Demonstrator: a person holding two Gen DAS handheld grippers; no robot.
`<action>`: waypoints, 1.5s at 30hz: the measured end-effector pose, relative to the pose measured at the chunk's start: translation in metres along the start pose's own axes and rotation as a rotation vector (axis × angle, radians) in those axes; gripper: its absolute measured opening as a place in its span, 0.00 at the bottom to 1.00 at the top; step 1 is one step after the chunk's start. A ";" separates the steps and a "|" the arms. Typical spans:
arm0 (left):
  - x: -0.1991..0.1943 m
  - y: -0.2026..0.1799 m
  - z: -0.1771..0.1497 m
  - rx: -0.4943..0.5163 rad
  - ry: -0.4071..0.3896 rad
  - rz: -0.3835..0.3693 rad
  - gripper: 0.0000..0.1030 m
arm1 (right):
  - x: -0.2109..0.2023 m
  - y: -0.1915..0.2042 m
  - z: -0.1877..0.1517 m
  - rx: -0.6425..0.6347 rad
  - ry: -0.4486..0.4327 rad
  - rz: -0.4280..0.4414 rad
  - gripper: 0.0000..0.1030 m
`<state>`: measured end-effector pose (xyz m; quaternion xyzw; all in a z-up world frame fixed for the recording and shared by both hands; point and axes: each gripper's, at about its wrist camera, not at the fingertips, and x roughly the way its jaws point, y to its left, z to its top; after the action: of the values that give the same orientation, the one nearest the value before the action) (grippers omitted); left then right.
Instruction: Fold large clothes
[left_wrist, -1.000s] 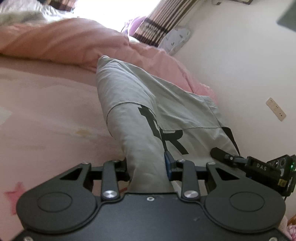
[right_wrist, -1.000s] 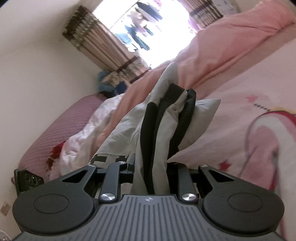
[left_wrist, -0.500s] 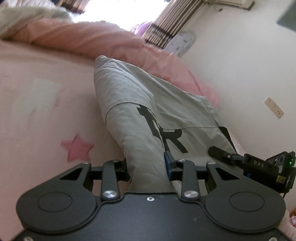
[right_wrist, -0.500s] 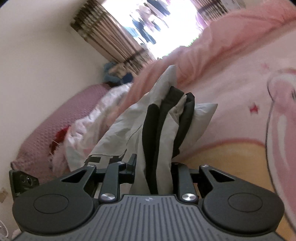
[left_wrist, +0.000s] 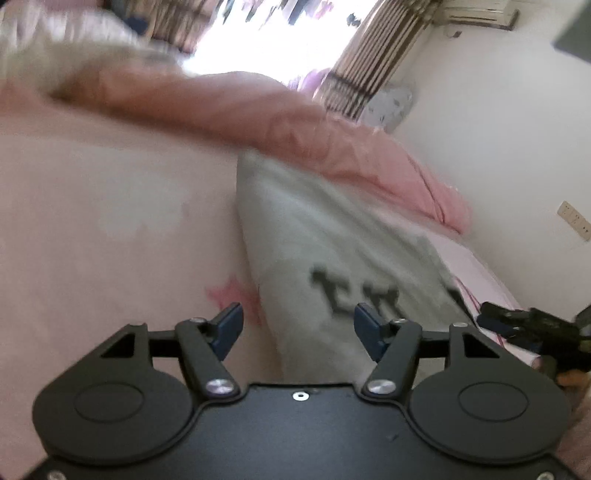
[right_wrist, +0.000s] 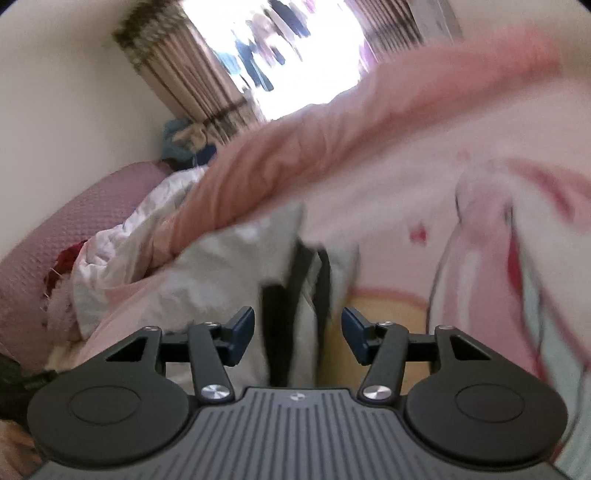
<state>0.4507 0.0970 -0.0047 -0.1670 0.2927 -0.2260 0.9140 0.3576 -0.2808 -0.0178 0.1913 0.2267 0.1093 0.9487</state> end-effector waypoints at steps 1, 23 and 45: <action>-0.002 -0.005 0.006 0.013 -0.012 0.003 0.63 | -0.001 0.015 0.004 -0.048 -0.015 -0.016 0.56; 0.074 -0.008 0.018 0.024 0.046 -0.001 0.59 | 0.088 0.039 -0.020 -0.204 0.093 -0.158 0.00; -0.046 -0.040 -0.112 -0.011 0.108 0.073 0.62 | -0.059 0.060 -0.123 -0.191 0.102 -0.209 0.10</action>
<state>0.3364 0.0670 -0.0527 -0.1490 0.3489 -0.1998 0.9034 0.2414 -0.2058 -0.0714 0.0695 0.2818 0.0405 0.9561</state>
